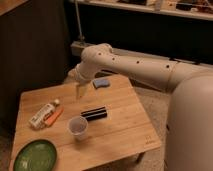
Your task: Place the pepper in the ceramic bowl
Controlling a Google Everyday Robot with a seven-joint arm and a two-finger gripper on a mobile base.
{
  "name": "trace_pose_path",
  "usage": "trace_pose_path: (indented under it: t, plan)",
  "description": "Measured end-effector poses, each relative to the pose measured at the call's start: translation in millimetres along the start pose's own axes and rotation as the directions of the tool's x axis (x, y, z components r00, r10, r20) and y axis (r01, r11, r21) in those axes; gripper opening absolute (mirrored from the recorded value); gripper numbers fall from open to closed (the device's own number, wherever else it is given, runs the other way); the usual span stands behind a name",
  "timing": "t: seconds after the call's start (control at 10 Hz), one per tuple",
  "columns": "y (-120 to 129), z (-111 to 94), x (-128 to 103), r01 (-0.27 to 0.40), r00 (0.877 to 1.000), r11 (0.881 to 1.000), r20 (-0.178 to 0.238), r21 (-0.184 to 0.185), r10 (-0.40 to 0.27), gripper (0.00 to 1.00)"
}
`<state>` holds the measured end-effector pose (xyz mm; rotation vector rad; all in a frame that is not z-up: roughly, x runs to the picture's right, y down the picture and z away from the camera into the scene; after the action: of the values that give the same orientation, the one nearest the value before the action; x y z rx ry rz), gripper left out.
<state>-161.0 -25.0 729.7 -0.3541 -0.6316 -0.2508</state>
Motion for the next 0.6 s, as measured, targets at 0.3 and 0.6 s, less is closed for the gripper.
trace_pose_path:
  t: [0.3,0.6]
  plan:
    - [4,17,-4,0.014,0.999,1.0,0.039,-0.019,-0.014,0.8]
    - [9,30,-8,0.027,0.998,0.999,0.053,-0.041,-0.024,0.8]
